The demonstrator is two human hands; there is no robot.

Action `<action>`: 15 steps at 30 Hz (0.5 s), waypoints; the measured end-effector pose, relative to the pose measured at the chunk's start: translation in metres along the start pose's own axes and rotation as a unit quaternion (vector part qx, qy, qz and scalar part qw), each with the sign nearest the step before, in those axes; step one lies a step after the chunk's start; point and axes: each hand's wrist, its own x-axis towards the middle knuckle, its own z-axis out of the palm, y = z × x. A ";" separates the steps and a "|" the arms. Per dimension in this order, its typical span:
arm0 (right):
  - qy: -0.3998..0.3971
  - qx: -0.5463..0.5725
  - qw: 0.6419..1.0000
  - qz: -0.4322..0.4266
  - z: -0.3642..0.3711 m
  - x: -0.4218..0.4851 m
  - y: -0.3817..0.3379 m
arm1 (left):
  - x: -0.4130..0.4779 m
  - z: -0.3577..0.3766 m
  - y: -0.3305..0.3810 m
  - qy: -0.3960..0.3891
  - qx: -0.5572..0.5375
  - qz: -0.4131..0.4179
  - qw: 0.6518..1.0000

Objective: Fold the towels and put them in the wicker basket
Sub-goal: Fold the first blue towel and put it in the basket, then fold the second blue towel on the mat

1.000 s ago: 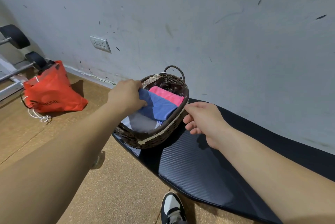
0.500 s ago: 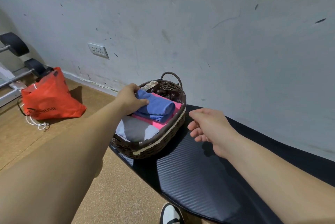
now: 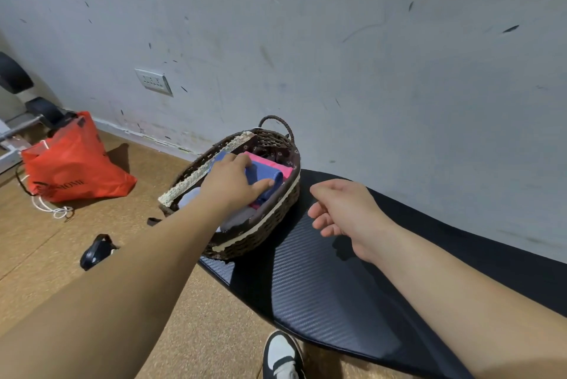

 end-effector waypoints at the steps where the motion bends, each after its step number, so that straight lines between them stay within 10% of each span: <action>1: 0.001 -0.003 1.000 -0.001 -0.003 -0.001 0.000 | 0.001 0.001 0.001 0.001 -0.007 -0.007 1.000; 15: 0.006 -0.053 0.998 -0.015 -0.072 -0.064 0.004 | -0.086 -0.049 0.106 0.053 -0.269 0.029 0.961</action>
